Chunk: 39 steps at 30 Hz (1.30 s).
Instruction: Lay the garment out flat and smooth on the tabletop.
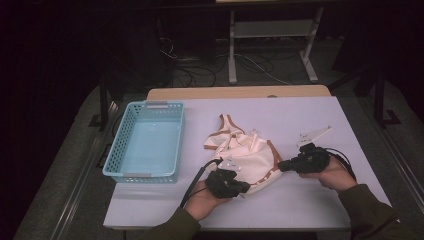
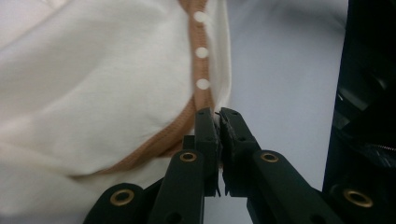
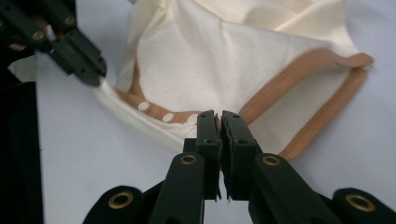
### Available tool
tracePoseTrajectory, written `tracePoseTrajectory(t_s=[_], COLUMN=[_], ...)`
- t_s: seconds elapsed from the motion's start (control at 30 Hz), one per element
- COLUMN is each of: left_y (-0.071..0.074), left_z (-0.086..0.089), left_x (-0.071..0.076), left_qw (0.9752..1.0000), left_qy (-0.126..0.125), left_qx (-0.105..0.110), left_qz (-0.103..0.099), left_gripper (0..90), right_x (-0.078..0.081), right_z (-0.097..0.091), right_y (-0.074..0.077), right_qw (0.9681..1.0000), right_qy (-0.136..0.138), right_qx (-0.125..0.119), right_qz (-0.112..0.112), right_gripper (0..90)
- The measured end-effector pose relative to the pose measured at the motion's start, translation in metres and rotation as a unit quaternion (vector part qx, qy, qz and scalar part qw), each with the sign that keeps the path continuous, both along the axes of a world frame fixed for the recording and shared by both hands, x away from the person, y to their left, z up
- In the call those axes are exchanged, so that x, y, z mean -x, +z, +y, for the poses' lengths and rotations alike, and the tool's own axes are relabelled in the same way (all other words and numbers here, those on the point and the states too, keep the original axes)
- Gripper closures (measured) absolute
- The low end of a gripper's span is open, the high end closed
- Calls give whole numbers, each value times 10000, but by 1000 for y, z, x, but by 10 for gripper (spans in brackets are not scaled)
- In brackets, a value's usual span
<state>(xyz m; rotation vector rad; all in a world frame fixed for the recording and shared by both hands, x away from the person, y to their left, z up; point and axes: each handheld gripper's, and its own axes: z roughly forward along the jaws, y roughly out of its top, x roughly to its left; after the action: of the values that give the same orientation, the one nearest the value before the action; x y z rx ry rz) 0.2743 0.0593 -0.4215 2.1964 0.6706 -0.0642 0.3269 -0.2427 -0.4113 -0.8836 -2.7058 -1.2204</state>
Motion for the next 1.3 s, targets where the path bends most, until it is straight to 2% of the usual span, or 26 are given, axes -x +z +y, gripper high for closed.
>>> tracePoseTrajectory(t_s=[0.2,0.5,0.67,0.8,1.0,1.13,1.3], left_y=[3,3,1,-1,-6,-7,-5], left_z=[16,35,43,47,43,44,47], left_x=[5,24,34,39,41,40,35], left_qw=[10000,9996,9992,9986,9979,9979,9987], left_qy=[-71,-233,-337,-438,-486,-486,-413], left_qx=[-54,-65,-144,-236,-323,-326,-194], left_qz=[20,107,155,194,293,268,205], left_gripper=[854,854,853,852,845,789,651], right_x=[17,43,57,66,76,74,70], right_z=[6,21,28,32,38,38,37], right_y=[-1,-4,-7,-12,-18,-22,-19], right_qw=[9998,9985,9974,9966,9954,9952,9966], right_qy=[199,532,690,774,906,914,777], right_qx=[-81,-92,-82,-82,84,175,80], right_qz=[45,100,182,260,307,317,261], right_gripper=[851,854,855,857,857,846,685])
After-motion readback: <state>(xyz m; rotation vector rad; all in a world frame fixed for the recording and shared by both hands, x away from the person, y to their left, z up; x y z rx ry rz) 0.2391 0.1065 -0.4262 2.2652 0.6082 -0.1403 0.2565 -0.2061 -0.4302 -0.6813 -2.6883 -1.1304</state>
